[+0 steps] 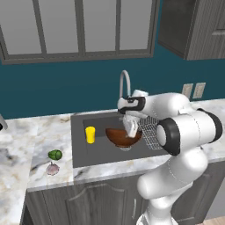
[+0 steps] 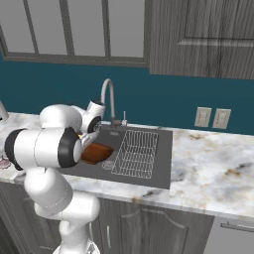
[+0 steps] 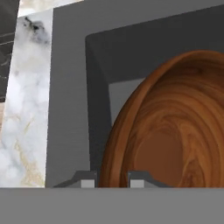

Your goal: Remove the avocado and garlic from the sink. Then move the bowl and cup from the counter to the sink for washing.

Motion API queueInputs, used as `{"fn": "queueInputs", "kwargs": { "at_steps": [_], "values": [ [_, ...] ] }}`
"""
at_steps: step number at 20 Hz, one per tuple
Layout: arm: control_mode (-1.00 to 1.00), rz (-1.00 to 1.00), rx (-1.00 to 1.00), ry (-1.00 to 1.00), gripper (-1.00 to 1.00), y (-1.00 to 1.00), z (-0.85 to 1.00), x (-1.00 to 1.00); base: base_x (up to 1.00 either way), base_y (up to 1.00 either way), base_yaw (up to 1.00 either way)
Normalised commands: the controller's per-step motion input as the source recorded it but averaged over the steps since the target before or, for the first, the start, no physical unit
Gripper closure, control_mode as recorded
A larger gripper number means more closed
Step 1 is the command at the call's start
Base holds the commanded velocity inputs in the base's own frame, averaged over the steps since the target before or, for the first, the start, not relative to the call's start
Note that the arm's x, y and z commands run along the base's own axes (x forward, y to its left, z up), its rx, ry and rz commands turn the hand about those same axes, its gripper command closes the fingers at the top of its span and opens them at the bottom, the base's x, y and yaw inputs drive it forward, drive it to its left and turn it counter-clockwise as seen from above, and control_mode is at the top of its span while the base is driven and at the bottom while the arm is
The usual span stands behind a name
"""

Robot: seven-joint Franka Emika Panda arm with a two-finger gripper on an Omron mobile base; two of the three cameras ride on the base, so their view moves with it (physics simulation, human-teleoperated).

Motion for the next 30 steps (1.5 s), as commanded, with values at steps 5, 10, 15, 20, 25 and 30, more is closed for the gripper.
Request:
{"fn": "queueInputs", "kwargs": {
  "at_steps": [5, 10, 15, 20, 25, 30],
  "values": [
    [-1.00, -0.12, -0.12, -0.02, 1.00, 0.14, -0.12, 0.14, 0.00, 0.00, 0.00],
    [-1.00, -0.12, -0.11, 0.00, 1.00, 0.13, -0.16, 0.14, 0.00, 0.00, 0.00],
    [-1.00, -0.11, -0.06, 0.00, 1.00, 0.13, -0.11, 0.18, 0.00, 0.00, 0.00],
    [-1.00, -0.11, -0.03, 0.00, 1.00, 0.12, -0.10, 0.19, 0.00, 0.00, 0.00],
    [-1.00, -0.11, -0.02, 0.00, 1.00, 0.14, -0.12, 0.18, 0.00, 0.00, 0.00],
    [-1.00, -0.09, -0.02, 0.00, 1.00, 0.10, -0.10, 0.20, 0.00, 0.00, 0.00]
  ]
}}
